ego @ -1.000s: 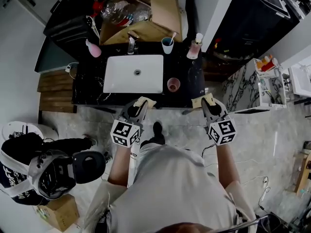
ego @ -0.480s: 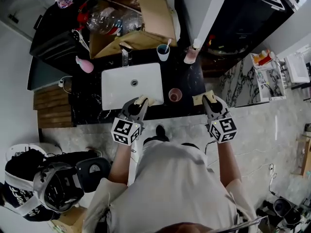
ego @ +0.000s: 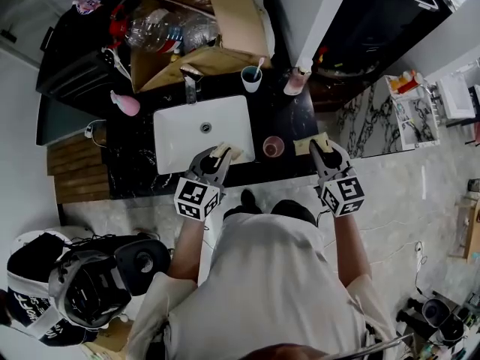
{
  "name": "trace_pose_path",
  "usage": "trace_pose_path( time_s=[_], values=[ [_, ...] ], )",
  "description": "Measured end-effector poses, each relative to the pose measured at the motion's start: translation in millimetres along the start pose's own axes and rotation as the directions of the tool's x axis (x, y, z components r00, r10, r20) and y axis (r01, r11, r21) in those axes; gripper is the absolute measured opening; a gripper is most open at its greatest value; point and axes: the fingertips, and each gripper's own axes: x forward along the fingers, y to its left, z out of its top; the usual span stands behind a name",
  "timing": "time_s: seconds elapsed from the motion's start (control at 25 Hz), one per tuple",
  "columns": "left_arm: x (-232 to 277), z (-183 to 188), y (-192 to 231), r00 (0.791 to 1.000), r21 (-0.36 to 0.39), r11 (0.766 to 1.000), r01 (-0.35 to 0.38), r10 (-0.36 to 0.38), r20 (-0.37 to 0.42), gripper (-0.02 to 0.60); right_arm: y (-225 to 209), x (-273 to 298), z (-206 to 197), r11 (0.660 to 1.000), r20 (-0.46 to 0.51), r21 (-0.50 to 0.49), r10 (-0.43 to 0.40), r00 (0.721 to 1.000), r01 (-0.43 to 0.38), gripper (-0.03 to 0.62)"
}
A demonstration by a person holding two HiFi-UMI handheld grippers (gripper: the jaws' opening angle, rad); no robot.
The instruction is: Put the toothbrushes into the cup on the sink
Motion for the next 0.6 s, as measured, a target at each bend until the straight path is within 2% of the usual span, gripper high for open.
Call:
trace_pose_path(
  time_s=[0.32,0.6],
  values=[
    [5.5,-18.3,0.7,0.998,-0.017,0.998,-0.063,0.063,-0.004,0.037,0.5,22.8,-10.0,0.997,-0.004,-0.013,0.072,0.997,-0.072,0.067],
    [-0.6,-18.4,1.6,0.981,-0.071,0.978,-0.195,0.196,0.005,0.037,-0.5,38.3,-3.6,0.979,0.031,-0.021,0.204,0.979,-0.203,0.066]
  ],
)
